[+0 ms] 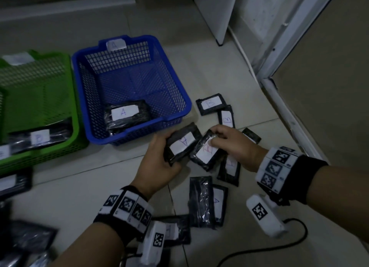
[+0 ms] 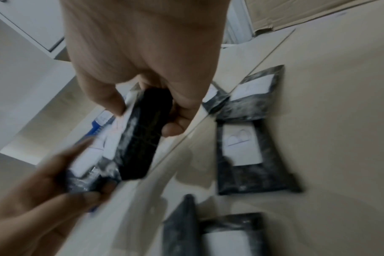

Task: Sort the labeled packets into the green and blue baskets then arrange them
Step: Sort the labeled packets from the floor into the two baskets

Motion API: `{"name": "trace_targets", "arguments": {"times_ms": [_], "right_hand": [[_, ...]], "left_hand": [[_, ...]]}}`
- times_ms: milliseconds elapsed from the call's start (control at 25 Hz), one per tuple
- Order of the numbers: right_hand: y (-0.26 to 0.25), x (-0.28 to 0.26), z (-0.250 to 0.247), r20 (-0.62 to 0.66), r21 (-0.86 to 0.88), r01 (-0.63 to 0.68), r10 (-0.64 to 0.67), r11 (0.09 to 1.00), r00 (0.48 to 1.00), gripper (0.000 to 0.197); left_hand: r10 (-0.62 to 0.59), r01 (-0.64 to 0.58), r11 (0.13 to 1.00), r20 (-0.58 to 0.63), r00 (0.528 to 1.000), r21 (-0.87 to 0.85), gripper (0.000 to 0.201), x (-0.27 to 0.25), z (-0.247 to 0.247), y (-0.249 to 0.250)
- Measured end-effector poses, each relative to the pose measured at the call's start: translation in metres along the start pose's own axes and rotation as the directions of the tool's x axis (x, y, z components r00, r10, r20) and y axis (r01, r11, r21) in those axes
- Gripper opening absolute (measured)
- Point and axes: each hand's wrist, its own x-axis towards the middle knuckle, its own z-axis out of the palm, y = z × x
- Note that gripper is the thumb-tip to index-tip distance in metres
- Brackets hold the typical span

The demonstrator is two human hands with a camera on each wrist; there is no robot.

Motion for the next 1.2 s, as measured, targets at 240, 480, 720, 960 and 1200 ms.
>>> {"name": "trace_targets", "arguments": {"times_ms": [240, 480, 720, 960, 1200], "right_hand": [[-0.045, 0.016, 0.034, -0.001, 0.196, 0.075, -0.077, 0.978, 0.997, 0.023], [-0.067, 0.036, 0.036, -0.118, 0.153, 0.167, -0.149, 0.974, 0.982, 0.014], [-0.063, 0.043, 0.031, -0.165, 0.197, 0.123, -0.091, 0.973, 0.982, 0.014], [-0.074, 0.039, 0.039, -0.095, 0.189, 0.141, -0.125, 0.972, 0.988, 0.016], [-0.114, 0.056, 0.118, 0.017, 0.186, 0.216, -0.223, 0.958, 0.975, 0.029]], "left_hand": [[0.105, -0.043, 0.981, -0.332, 0.937, 0.188, 0.081, 0.017, -0.066, 0.017], [-0.096, 0.155, 0.875, -0.151, 0.984, 0.458, 0.088, 0.097, -0.089, 0.015], [-0.221, 0.226, 0.653, -0.103, 0.97, 0.723, 0.069, 0.112, -0.065, 0.003], [0.027, 0.097, 0.885, -0.259, 0.966, 0.455, 0.032, 0.075, -0.097, -0.022], [-0.017, 0.392, 0.827, -0.68, 0.733, 0.403, 0.031, -0.033, -0.161, -0.058]]}}
